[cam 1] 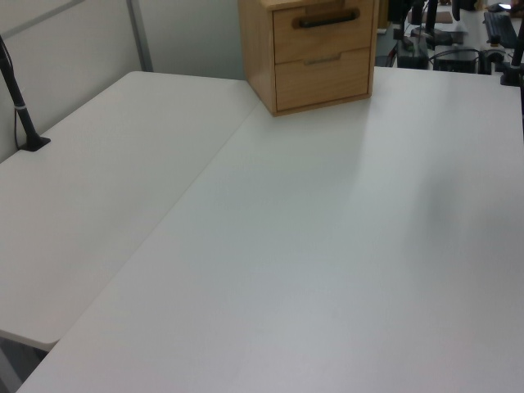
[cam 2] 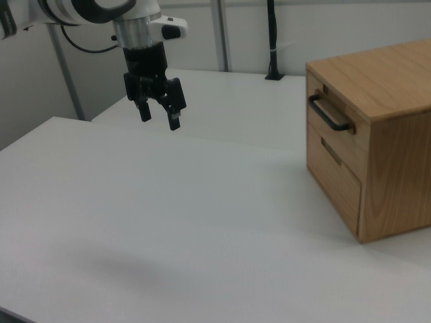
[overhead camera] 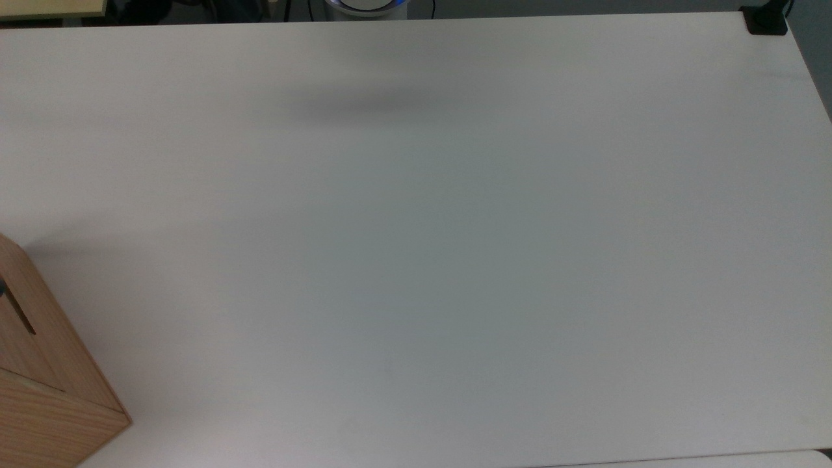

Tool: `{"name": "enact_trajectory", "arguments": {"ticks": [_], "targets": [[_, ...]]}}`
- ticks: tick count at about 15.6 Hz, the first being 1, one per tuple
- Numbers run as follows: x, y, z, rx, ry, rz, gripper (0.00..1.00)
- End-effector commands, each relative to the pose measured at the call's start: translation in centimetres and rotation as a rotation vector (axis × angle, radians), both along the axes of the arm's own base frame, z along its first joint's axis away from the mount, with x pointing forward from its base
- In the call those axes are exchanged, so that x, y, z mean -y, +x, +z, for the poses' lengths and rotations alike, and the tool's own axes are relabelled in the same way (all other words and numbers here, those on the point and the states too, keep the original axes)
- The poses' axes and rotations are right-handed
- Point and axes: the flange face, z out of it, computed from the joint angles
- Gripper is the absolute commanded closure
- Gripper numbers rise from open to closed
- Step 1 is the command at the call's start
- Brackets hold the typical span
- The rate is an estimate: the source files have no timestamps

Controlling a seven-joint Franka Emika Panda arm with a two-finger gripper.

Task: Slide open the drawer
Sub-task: 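Move the gripper from rest toward the wooden cabinet's upper drawer handle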

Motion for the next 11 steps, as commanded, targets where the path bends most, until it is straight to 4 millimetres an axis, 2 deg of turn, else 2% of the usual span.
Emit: {"name": "enact_trajectory", "arguments": {"ticks": [1,11], "targets": [[-1.28,-0.15,-1.00,-0.048,0.029,0.071,0.00],[-1.10,-0.15,-0.87,-0.043,0.035,0.087,0.00]]}}
